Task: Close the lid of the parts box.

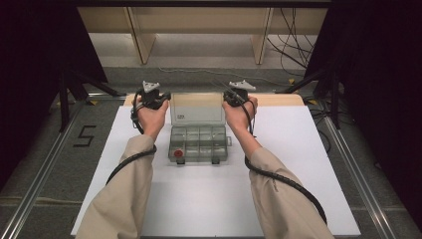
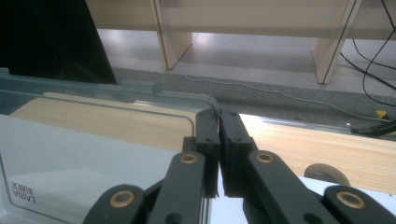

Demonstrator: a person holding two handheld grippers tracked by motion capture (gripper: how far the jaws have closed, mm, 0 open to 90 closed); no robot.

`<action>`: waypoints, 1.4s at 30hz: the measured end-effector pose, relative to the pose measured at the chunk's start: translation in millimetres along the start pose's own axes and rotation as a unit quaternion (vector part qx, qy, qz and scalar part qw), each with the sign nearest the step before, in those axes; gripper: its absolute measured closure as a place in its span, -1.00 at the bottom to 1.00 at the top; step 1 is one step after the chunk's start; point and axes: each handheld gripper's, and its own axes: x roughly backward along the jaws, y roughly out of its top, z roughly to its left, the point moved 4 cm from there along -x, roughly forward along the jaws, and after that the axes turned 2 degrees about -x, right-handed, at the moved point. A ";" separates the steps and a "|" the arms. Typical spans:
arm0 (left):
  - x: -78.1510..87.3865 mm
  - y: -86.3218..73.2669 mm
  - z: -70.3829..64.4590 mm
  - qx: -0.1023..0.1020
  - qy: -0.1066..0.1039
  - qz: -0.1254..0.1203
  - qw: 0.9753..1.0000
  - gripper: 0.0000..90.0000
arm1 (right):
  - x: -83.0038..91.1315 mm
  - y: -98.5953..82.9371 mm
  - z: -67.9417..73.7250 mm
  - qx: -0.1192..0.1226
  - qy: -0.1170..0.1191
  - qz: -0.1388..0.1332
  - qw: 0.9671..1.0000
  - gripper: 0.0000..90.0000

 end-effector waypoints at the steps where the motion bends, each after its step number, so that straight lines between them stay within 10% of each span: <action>1: 0.3 0.1 -0.2 0.000 -0.001 -0.001 1.000 0.97 | 0.7 -0.3 -0.3 0.001 0.000 -0.001 1.000 0.95; 42: 21.3 -6.8 -7.7 -0.021 0.000 -0.031 0.999 0.97 | 21.7 -8.9 4.8 0.013 0.003 -0.036 0.999 0.96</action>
